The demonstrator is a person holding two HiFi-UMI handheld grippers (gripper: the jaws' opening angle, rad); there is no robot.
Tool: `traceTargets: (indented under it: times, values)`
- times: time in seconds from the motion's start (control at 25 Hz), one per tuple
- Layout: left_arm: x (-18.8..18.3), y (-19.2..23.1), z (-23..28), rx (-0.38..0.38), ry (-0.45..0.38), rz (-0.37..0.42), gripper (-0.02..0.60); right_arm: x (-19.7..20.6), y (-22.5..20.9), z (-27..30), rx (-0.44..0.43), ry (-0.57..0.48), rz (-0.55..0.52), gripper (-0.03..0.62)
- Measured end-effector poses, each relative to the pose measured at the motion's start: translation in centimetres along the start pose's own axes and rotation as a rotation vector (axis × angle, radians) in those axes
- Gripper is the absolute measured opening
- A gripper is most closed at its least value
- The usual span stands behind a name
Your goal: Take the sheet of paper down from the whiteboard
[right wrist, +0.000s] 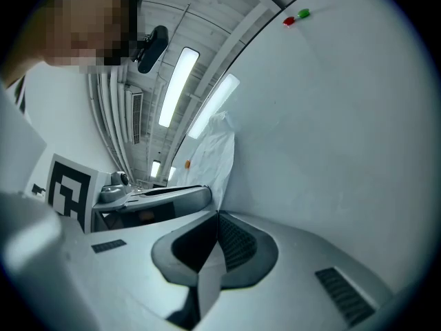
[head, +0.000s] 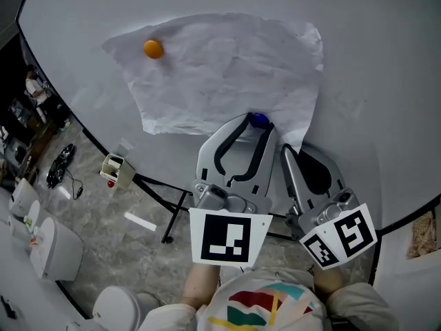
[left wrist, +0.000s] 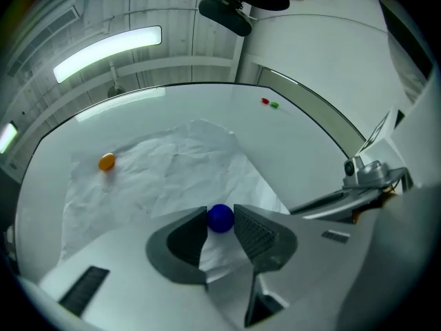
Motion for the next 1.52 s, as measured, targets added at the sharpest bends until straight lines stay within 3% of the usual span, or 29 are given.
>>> traceTargets:
  times: [0.2, 0.32, 0.4, 0.48, 0.68, 0.96, 1.12, 1.28, 1.52]
  values:
    - [2.7, 2.4, -1.4, -0.092, 0.031, -0.051, 0.166, -0.1, -0.1, 0.0, 0.006, 0.006, -0.006, 0.015]
    - [6.2, 3.7, -2.8, -0.151, 0.070, -0.160, 0.166, -0.1, 0.0, 0.0, 0.002, 0.015, -0.001, 0.015]
    - [8.4, 4.2, -3.6, -0.157, 0.072, -0.256, 0.166, 0.0, -0.1, 0.0, 0.002, 0.019, -0.002, 0.015]
    - [10.0, 4.3, -4.1, -0.159, 0.069, -0.305, 0.166, 0.0, -0.2, 0.2, 0.004, 0.021, -0.007, 0.015]
    - [10.7, 4.3, -4.4, -0.168, 0.000, -0.289, 0.167, 0.1, 0.0, 0.3, 0.007, 0.030, -0.018, 0.015]
    - [10.6, 4.0, -4.3, -0.210, -0.011, -0.266, 0.169, 0.3, 0.0, 0.2, -0.009, 0.035, -0.012, 0.015]
    - [10.5, 4.8, -4.6, -0.255, -0.013, -0.274, 0.244, 0.3, 0.0, 0.3, -0.021, 0.038, -0.010, 0.015]
    - [7.5, 6.0, -6.5, -0.301, -0.102, -0.330, 0.254, 0.4, 0.0, 0.0, -0.023, 0.047, 0.000, 0.015]
    - [2.6, 8.7, -7.5, -0.296, -0.182, -0.237, 0.253, 0.2, -0.1, 0.3, -0.030, 0.028, 0.000, 0.015]
Point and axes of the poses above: the fingertips, and each gripper's own axes: z forward along the fingers, y to its left, x out of its underside, the point moved 5 cm from there along -z, backward along the fingers, and after that the axes turned 2 degrees about z, right-handed, at the moved point
